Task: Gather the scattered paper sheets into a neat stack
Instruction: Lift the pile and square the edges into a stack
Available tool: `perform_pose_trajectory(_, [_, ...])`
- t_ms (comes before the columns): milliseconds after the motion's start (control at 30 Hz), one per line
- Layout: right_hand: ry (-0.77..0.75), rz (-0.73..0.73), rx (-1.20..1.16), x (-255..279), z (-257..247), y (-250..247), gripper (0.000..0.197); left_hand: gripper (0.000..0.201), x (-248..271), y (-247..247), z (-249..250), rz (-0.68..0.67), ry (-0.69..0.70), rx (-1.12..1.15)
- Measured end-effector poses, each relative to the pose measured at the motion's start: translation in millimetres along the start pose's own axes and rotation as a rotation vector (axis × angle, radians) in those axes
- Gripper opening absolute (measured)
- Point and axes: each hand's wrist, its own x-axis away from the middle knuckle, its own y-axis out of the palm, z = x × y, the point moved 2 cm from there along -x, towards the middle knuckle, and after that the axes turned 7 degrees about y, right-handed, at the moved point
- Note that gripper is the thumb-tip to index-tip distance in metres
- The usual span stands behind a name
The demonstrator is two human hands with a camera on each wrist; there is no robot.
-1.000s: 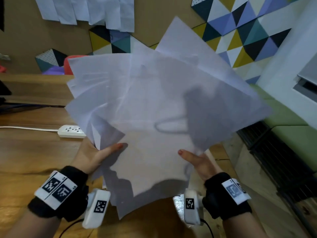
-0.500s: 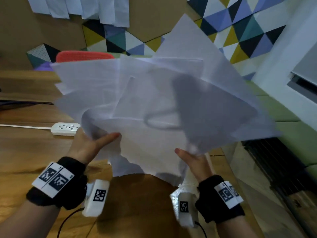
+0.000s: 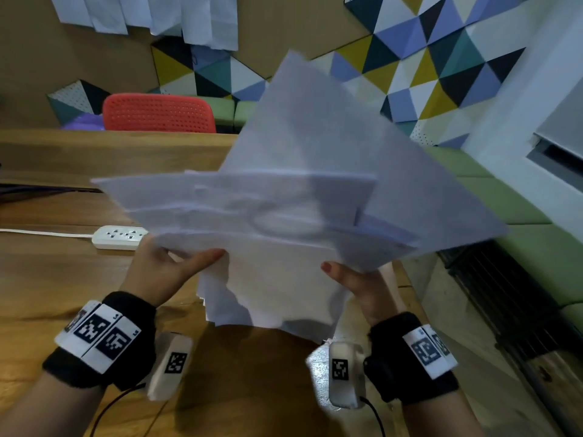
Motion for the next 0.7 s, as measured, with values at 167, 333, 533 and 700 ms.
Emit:
perform_pose_trajectory(167, [-0.052,0.112,-0.006,-4.2,-1.9,8.4,0.036,0.026,-3.5,6.7,-0.8,0.081,-0.035,0.020])
perform_pose_trajectory(333, [-0.156,0.263,-0.013,-14.4,-6.4,6.7,0.036,0.020,-7.9,6.2,6.7,-0.110,0.055,-0.237])
perform_pose_trajectory(533, [-0.122,0.227,0.392,-8.9,-0.5,9.8,0.022,0.045,-7.9,11.0,4.1,-0.001,0.233,-0.377])
perform_pose_trajectory(700, [-0.183,0.339,0.292,7.9,-17.3,17.2,0.018,0.031,-3.4,19.8,17.0,0.107,0.161,-0.195])
